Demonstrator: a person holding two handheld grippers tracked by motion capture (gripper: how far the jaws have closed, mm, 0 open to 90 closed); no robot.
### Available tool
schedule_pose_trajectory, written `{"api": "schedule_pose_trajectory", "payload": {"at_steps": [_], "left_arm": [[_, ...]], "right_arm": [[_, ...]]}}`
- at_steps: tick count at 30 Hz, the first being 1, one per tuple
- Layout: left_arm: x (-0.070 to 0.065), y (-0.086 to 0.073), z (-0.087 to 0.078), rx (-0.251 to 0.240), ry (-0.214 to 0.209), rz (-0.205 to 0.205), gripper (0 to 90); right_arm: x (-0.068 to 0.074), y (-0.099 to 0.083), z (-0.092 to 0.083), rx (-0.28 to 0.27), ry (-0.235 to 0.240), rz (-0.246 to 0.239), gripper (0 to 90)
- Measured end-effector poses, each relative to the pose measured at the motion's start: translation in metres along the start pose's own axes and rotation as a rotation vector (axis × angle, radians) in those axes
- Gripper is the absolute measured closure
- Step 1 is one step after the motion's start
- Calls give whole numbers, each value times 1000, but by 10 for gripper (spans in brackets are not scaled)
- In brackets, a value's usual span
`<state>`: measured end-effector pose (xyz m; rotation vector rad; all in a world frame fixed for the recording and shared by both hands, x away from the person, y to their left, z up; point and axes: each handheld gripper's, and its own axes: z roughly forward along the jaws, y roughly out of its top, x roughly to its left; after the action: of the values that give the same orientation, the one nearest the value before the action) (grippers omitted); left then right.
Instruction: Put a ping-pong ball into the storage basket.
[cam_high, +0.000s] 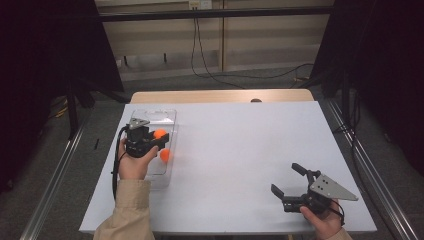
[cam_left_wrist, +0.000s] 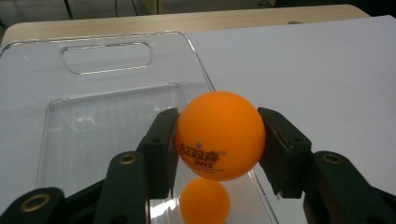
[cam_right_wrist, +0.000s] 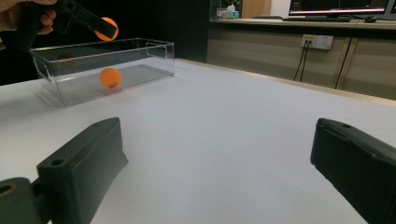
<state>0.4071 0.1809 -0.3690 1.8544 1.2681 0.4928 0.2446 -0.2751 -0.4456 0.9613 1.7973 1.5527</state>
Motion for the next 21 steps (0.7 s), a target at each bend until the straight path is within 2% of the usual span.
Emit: {"api": "schedule_pose_trajectory", "payload": {"at_steps": [21], "left_arm": [[6,-3,1,0,16,-6,509]], "right_arm": [[0,-1,-1,-1,-3,5,23]]}}
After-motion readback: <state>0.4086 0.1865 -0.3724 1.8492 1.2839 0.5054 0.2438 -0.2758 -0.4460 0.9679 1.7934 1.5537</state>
